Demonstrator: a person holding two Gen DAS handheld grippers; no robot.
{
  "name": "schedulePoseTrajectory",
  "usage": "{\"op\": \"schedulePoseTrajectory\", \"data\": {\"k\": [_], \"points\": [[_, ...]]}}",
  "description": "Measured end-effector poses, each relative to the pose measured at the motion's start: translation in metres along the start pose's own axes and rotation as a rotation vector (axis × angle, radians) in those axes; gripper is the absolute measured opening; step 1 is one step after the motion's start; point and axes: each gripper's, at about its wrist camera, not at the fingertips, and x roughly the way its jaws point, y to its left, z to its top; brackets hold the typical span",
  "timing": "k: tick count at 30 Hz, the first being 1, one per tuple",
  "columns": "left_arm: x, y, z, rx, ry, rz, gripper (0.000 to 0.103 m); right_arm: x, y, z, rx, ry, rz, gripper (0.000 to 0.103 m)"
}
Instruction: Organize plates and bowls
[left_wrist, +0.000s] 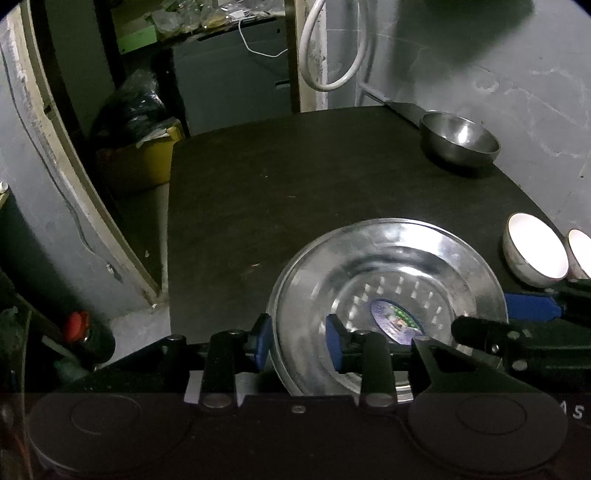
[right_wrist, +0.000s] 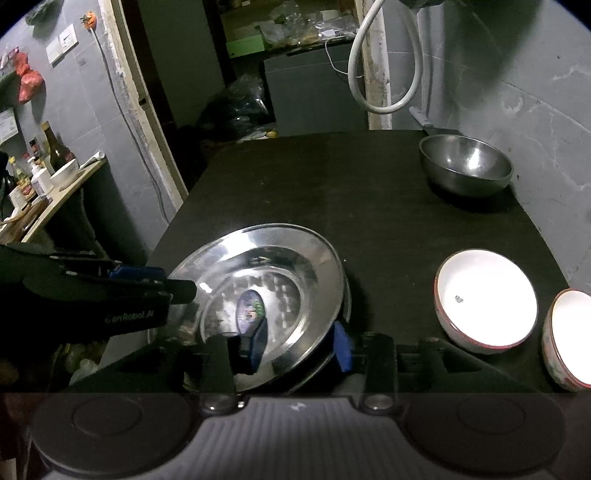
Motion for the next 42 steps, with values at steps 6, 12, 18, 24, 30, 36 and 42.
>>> {"op": "schedulePoseTrajectory", "data": {"k": [6,12,18,24,30,36,42], "points": [[-0.011,0.001,0.0,-0.052,-0.019,0.049,0.07,-0.006,-0.007,-0.005,-0.009,0.016,0.023,0.072],[-0.046,-0.001,0.0,-0.121,-0.073,0.125,0.086,-0.016,-0.007,-0.006,-0.045,0.002,0.069,0.087],[-0.106,-0.004,-0.005,-0.19,-0.168,0.204,0.102,-0.044,-0.01,-0.006,-0.059,-0.048,0.127,0.102],[-0.154,-0.012,-0.014,-0.217,-0.215,0.182,0.102,-0.087,-0.02,-0.014,-0.014,-0.109,0.138,0.103],[-0.181,-0.018,-0.023,-0.189,-0.264,0.085,0.102,-0.132,-0.024,-0.03,0.015,-0.154,0.051,0.103],[-0.194,-0.016,-0.04,-0.208,-0.345,-0.052,0.102,-0.186,-0.008,-0.035,0.037,-0.241,-0.11,0.103],[-0.206,-0.016,-0.045,-0.285,-0.407,-0.208,0.102,-0.241,0.01,-0.03,0.059,-0.3,-0.274,0.103]]}}
